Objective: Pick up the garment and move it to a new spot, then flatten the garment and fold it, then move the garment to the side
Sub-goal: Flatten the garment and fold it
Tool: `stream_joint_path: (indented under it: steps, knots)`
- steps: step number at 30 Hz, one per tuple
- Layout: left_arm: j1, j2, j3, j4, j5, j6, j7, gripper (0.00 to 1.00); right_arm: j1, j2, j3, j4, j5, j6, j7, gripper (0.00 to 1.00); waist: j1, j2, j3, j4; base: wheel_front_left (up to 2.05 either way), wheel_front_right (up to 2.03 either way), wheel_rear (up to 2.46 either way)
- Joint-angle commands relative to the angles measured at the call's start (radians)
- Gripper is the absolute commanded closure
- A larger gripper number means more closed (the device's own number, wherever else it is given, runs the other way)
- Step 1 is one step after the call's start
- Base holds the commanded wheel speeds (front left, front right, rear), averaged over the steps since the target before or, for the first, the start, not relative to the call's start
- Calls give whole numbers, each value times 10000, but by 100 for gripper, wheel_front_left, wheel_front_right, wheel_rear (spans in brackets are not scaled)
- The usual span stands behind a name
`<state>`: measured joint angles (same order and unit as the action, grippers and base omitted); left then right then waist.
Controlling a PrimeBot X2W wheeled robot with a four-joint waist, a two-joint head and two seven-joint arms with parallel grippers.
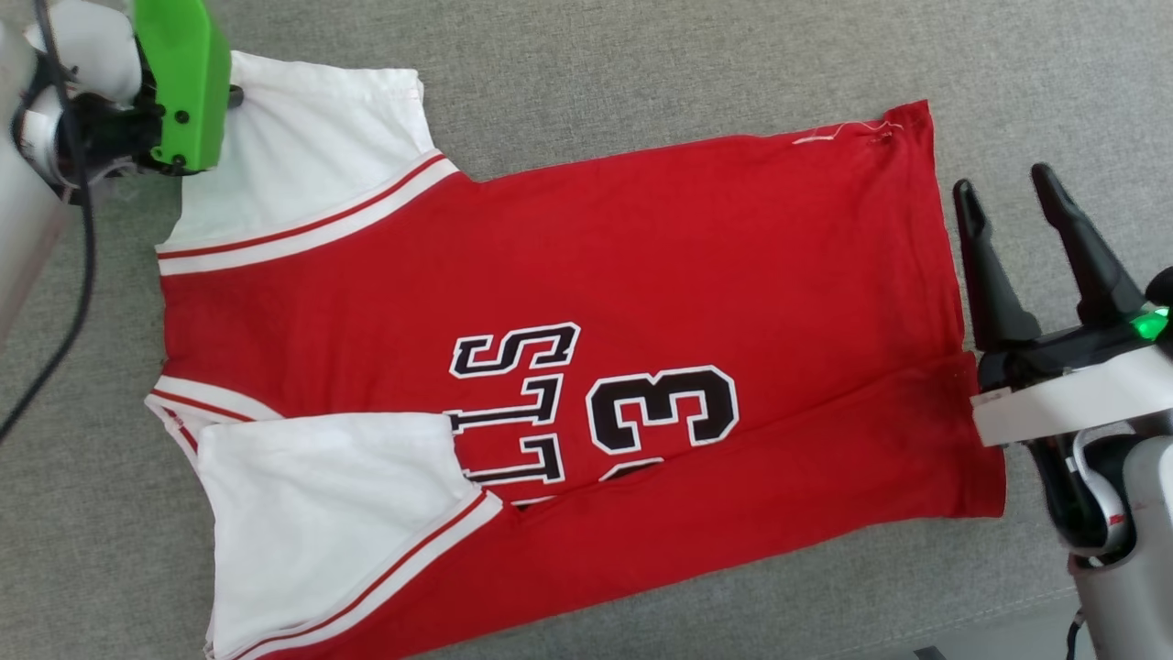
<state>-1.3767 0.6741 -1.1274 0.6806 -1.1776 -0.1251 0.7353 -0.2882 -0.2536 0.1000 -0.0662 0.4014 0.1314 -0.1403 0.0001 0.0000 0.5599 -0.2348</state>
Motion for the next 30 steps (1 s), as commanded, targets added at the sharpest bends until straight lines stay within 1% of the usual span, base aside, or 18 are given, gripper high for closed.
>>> stream_joint_path:
  steps: [1,5,7,11,14,18,20,24,26,28,30]
  knots:
    - [620,-116,-301,-33,-79,-51,-76,100,-271,-109,-94,30,66,-7,-93,0,-1,0,-155,114,0,0,0]
    - [725,26,-382,-492,-46,-53,-813,100,-588,-554,-303,43,24,-7,109,0,-1,0,-585,321,0,0,0]
    - [830,112,-431,-813,-58,-53,-1235,100,-817,-854,-392,66,82,-7,484,0,-1,0,-852,438,0,0,0]
    - [1062,400,-570,-1533,65,-54,-2209,100,-1503,-1652,-333,173,714,-7,1661,0,-1,0,-1316,678,0,0,0]
    - [1326,580,-704,-2099,171,-54,-2887,100,-2098,-2522,-9,384,1132,-7,2934,0,-1,0,-1604,926,0,0,0]
    - [1628,638,-787,-2657,228,-54,-3521,100,-2678,-3430,466,811,1888,-7,4629,0,-1,0,-1828,1267,0,0,0]
    - [1732,632,-816,-2874,307,-55,-3792,100,-2890,-3772,700,1011,2285,-7,5502,0,-1,0,-1870,1417,0,0,0]
    - [1835,615,-870,-3235,527,-53,-4146,100,-3229,-4256,1204,1482,3121,-7,7416,0,-1,0,-1873,1683,0,0,0]
    - [1822,602,-849,-3405,619,-32,-4314,100,-3396,-4423,1436,1717,3380,-7,8192,0,-1,0,-1819,1805,0,0,0]
    - [1790,584,-835,-3567,710,4,-4432,100,-3541,-4492,1675,1984,3504,-7,8773,0,-1,0,-1752,1922,0,0,0]
    - [1727,571,-817,-3731,805,44,-4523,100,-3708,-4477,1868,2255,3510,-7,9130,0,-1,0,-1646,2037,0,0,0]
